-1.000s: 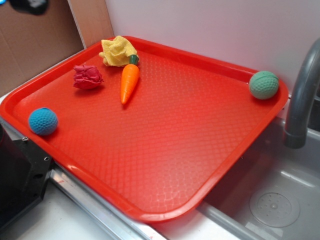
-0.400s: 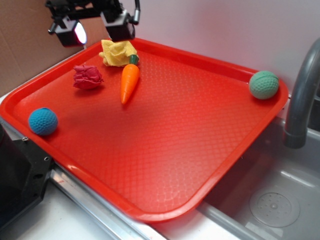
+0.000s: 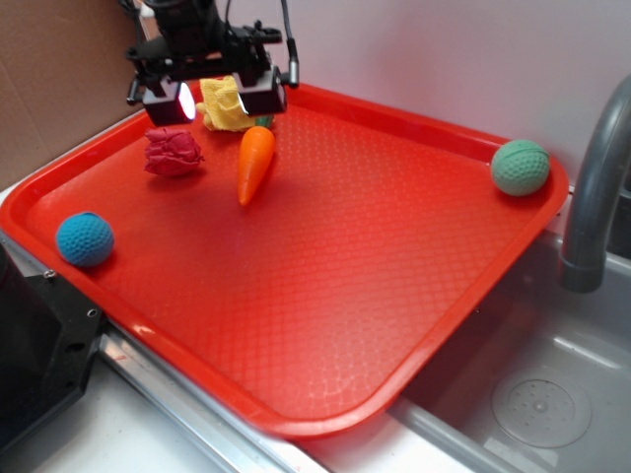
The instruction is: Grab the carrot.
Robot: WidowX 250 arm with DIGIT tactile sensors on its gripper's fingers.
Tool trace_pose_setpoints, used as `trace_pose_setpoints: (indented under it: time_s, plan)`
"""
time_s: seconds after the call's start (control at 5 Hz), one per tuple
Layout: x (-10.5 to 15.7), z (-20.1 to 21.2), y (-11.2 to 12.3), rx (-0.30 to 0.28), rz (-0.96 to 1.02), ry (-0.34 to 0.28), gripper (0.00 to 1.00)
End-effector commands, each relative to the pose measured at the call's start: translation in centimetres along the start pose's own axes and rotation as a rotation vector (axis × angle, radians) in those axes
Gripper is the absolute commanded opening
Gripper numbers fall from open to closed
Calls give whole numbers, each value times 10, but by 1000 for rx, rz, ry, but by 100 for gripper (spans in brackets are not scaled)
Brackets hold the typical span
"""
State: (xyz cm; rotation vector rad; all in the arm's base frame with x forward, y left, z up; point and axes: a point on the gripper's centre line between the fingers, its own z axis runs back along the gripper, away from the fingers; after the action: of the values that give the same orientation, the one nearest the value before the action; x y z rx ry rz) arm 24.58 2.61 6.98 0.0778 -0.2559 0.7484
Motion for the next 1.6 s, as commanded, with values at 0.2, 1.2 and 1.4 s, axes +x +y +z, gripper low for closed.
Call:
trace_pose_setpoints:
  time_s: [0.2, 1.2, 1.4]
  plan:
    - [16, -38, -12, -45, -3, 19, 100]
    - [13, 10, -38, -109, -346, 148, 0]
    - [-11, 45, -32, -140, -565, 217, 0]
